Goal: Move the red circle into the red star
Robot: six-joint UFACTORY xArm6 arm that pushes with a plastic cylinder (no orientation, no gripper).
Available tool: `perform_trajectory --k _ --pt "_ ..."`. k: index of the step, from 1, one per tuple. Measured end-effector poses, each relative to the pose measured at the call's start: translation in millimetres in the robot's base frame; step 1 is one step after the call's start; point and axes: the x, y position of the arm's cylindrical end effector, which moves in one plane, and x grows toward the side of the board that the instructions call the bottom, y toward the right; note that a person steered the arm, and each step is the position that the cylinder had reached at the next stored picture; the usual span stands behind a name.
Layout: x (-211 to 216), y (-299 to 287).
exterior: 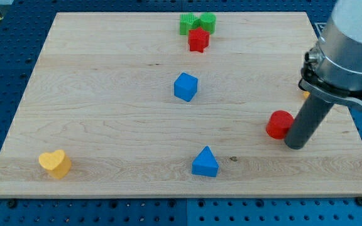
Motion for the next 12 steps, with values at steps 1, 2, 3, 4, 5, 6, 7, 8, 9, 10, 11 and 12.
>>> perform_trajectory --k 1,2,3,4,5,6,7,8,9,10,11,12 --pt "-16 0" --pt "-24 0" --pt "-34 0" --pt "-35 -4" --pt "-28 -7" --pt "-28 -7" --pt "-32 -10" --pt "-29 -22" --pt "-32 -31" --pt "-47 -31" --pt "-63 -31" --pt "-75 -31"
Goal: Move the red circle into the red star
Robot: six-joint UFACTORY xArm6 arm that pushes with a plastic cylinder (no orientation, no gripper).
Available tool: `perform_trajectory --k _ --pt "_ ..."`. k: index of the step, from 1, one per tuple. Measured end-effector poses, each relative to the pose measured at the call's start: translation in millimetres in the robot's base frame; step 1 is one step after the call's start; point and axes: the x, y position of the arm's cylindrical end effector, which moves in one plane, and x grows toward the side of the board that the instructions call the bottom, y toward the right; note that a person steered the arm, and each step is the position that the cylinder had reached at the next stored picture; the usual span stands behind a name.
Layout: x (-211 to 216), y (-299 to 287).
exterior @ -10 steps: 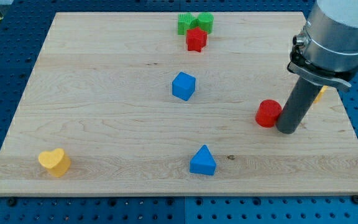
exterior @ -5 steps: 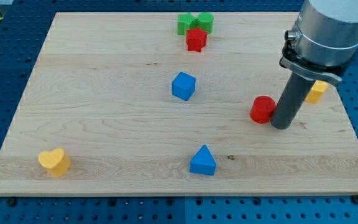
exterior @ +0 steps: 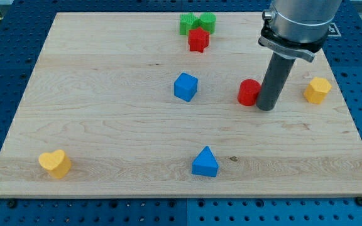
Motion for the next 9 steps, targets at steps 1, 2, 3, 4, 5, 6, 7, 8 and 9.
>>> perform_trajectory --k 1,2,3,4,5,6,7,8,9 --pt "1 0" --pt "16 -3" --pt "17 -3" --pt "10 0" --pt "8 1" --pt "38 -3" --pt "39 -21" --pt "12 -20" --pt "-1 -12"
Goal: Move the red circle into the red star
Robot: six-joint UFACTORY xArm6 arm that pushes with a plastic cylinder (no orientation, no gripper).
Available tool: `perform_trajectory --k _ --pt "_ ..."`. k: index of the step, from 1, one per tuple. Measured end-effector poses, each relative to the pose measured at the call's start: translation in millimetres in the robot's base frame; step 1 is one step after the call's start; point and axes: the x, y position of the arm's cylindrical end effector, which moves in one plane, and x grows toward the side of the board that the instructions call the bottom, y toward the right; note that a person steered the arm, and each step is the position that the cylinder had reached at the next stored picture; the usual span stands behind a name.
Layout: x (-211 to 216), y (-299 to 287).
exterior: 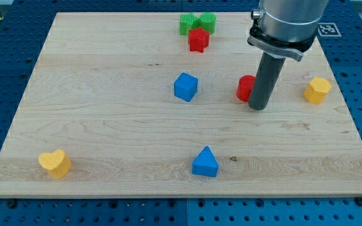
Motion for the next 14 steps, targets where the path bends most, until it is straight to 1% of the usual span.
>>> perform_trajectory --k 2,3,4,7,8,9,11,13,14 --pt "4 0" --pt "17 -1" --pt "17 -2" --pt "-10 3" --pt "-4 4" --pt "14 -19" --pt "2 -3" --pt "-26 -3" --pt "-27 -3"
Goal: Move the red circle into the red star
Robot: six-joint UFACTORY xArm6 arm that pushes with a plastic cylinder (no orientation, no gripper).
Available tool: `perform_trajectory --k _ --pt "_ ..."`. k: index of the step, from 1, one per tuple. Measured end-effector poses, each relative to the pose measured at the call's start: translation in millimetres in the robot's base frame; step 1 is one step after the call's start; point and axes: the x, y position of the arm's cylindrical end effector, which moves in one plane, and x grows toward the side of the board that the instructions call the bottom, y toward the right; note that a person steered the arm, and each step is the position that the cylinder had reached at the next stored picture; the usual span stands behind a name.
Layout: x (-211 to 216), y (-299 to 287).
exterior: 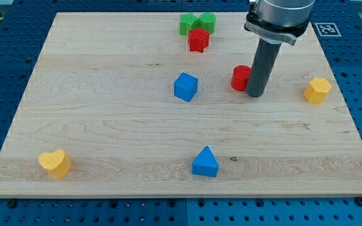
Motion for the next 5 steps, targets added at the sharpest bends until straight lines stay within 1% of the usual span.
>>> perform_trajectory --k 2,4,5 --pt "-1 -21" --pt "-15 -23" --pt "-15 -24"
